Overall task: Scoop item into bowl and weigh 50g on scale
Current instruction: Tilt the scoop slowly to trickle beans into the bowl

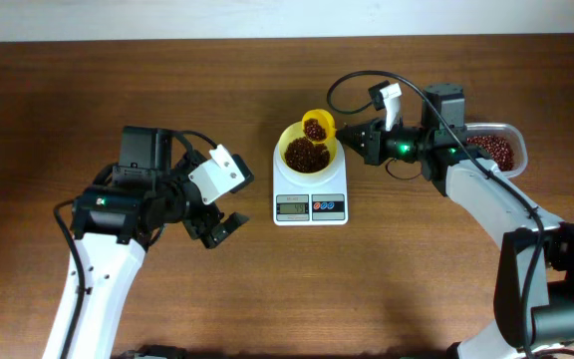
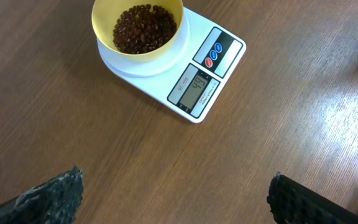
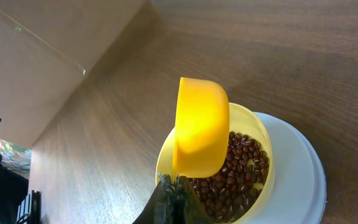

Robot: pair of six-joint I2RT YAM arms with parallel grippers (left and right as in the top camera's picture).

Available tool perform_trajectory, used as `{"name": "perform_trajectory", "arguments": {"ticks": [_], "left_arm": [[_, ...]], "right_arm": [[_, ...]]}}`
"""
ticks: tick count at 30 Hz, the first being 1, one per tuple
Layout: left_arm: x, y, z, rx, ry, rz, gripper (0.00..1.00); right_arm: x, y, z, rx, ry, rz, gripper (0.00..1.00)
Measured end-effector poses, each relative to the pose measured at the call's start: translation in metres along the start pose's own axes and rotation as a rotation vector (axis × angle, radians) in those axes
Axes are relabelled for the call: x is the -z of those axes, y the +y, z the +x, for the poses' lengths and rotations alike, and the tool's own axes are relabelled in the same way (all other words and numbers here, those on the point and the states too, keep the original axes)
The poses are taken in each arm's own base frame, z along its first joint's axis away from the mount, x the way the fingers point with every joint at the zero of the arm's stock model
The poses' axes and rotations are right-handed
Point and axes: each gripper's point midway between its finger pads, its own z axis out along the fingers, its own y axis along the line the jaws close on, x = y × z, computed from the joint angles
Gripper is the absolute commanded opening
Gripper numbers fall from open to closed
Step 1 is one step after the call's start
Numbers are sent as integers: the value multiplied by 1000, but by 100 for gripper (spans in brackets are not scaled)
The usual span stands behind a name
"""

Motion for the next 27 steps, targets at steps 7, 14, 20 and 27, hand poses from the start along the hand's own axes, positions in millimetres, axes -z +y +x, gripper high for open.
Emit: {"name": "perform_trajectory", "arguments": {"ticks": [7,14,20,27], "left_arm": [[0,0,0,0,0,0,99],[0,0,0,0,0,0,99],[0,0,0,0,0,0,99],[0,0,0,0,0,0,99]], "right_arm": [[0,0,1,-99,3,-1,4],[0,-6,10,-103,31,34,4],[0,-11,6,-30,17,61,4],[1,-8,7,29,25,62,4]]}}
